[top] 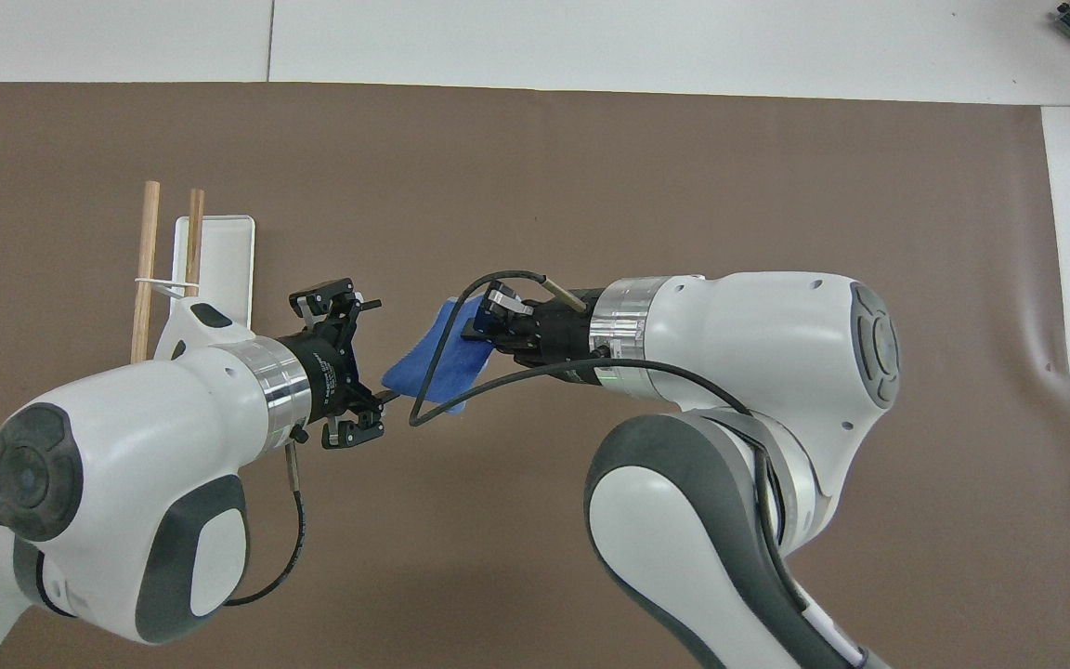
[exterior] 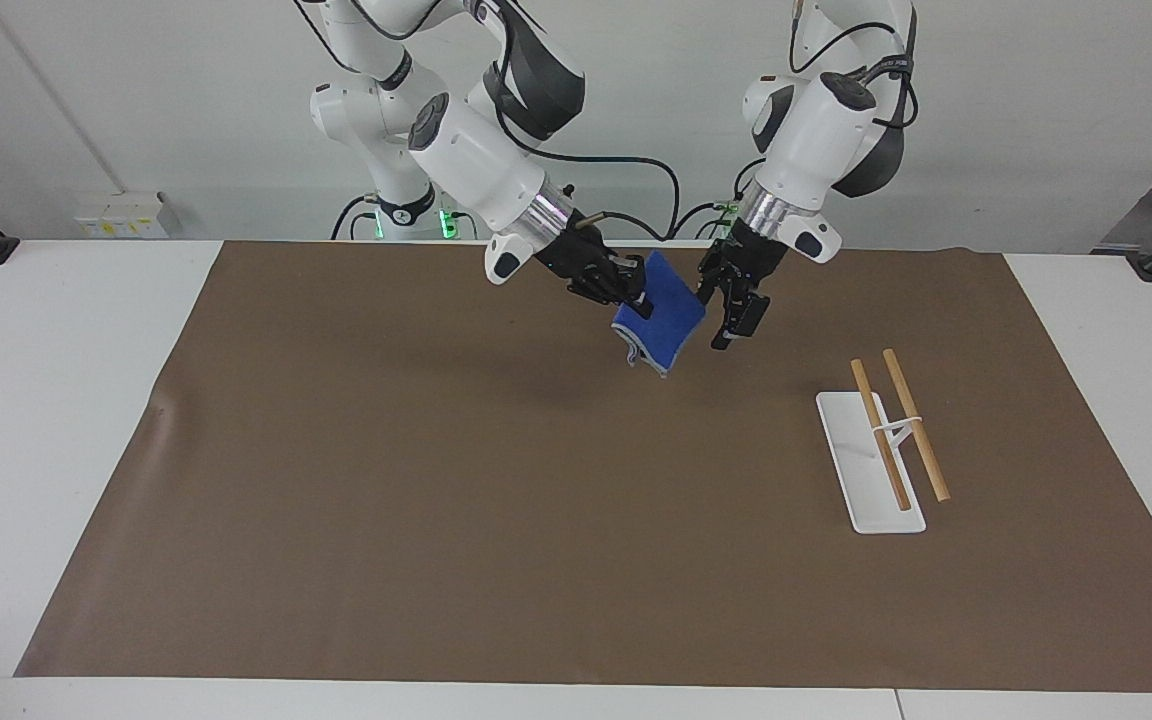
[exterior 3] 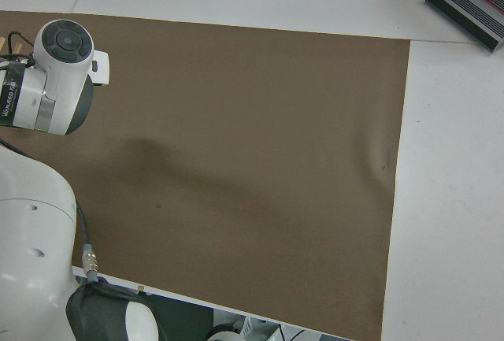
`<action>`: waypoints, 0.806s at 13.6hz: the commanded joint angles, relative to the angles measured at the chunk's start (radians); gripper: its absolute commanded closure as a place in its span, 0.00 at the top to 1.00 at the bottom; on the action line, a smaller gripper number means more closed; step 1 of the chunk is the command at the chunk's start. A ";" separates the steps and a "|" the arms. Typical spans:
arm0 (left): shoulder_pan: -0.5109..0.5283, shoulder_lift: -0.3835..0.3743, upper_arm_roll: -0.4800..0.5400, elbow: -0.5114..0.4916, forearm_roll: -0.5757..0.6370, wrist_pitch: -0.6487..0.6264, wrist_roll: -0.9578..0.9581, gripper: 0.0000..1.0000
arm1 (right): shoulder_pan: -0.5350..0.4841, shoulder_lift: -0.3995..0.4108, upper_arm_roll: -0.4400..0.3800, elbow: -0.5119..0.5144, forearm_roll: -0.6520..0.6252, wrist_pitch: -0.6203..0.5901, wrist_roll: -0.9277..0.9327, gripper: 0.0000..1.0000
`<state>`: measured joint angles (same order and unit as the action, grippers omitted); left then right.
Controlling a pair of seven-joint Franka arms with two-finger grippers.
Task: Right arm passes towel to left arm to hang
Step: 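Close the left gripper on the towel held by the right gripper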
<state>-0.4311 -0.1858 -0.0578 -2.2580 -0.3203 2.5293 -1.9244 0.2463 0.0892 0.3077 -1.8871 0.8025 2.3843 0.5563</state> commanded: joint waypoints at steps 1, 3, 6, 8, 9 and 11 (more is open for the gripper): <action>-0.035 -0.003 0.012 -0.021 -0.017 0.066 -0.019 1.00 | -0.009 0.006 0.005 0.005 0.027 0.010 -0.018 0.00; -0.037 -0.001 0.012 -0.021 -0.017 0.092 -0.019 0.92 | -0.009 0.006 0.005 0.005 0.027 0.009 -0.019 0.00; -0.037 0.006 0.012 -0.020 -0.017 0.108 -0.012 0.73 | -0.009 0.006 0.005 0.003 0.027 0.009 -0.021 0.00; -0.037 0.006 0.012 -0.020 -0.017 0.103 -0.001 0.55 | -0.009 0.006 0.005 0.003 0.027 0.009 -0.021 0.00; -0.037 0.006 0.012 -0.020 -0.017 0.100 0.001 0.47 | -0.009 0.006 0.005 0.005 0.027 0.009 -0.021 0.00; -0.037 0.005 0.012 -0.020 -0.017 0.094 0.005 0.33 | -0.010 0.006 0.005 0.003 0.026 0.009 -0.019 0.00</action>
<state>-0.4493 -0.1731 -0.0591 -2.2587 -0.3203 2.6039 -1.9343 0.2452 0.0892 0.3073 -1.8871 0.8025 2.3843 0.5563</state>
